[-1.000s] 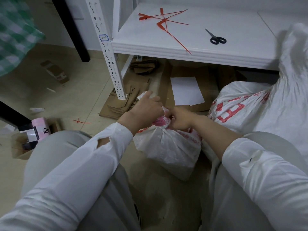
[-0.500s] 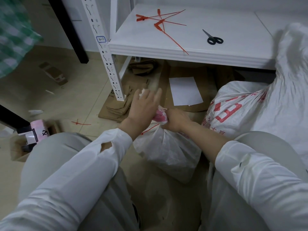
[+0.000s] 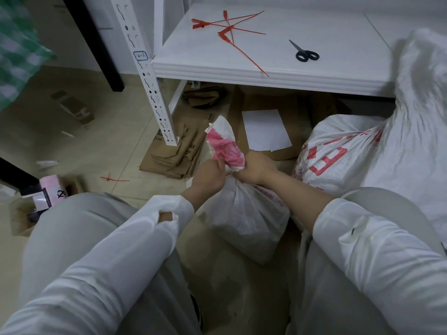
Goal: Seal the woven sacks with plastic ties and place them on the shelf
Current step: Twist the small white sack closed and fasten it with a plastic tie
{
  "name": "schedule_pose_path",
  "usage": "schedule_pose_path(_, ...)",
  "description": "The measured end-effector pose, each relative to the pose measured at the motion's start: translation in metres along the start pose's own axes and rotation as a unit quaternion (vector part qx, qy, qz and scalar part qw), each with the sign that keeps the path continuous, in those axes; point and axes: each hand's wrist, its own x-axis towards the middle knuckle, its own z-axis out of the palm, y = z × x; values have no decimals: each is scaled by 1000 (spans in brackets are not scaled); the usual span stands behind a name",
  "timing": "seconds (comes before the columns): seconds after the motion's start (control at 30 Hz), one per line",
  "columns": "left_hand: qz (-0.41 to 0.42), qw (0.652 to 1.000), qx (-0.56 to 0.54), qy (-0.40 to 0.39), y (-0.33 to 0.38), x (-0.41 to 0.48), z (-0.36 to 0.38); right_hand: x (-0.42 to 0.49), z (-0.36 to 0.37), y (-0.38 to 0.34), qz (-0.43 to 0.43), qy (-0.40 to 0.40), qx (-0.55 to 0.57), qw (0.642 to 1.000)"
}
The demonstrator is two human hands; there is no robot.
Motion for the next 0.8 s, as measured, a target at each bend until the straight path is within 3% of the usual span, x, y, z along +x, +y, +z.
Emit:
schedule_pose_path(0.13, -41, 989, -124, -65, 2, 2, 4, -3, -5, 1, -11, -3, 2, 1000)
schedule_pose_path(0.3, -102, 977, -143, -122, 2, 3, 5, -7, -7, 2, -12, -9, 7, 1000)
schedule_pose_path(0.4, -169, 961, -202, -82, 7, 5, 3, -7, -6, 1, -5, -4, 17, 1000)
schedule_pose_path(0.57, -157, 972, -174, -13, 10, 5, 7, -3, 1, -2, 9, 4, 7, 1000)
schedule_pose_path(0.8, -201, 944, -251, -80, 14, 2, 0, -3, 0, -6, 21, 12, 10, 1000)
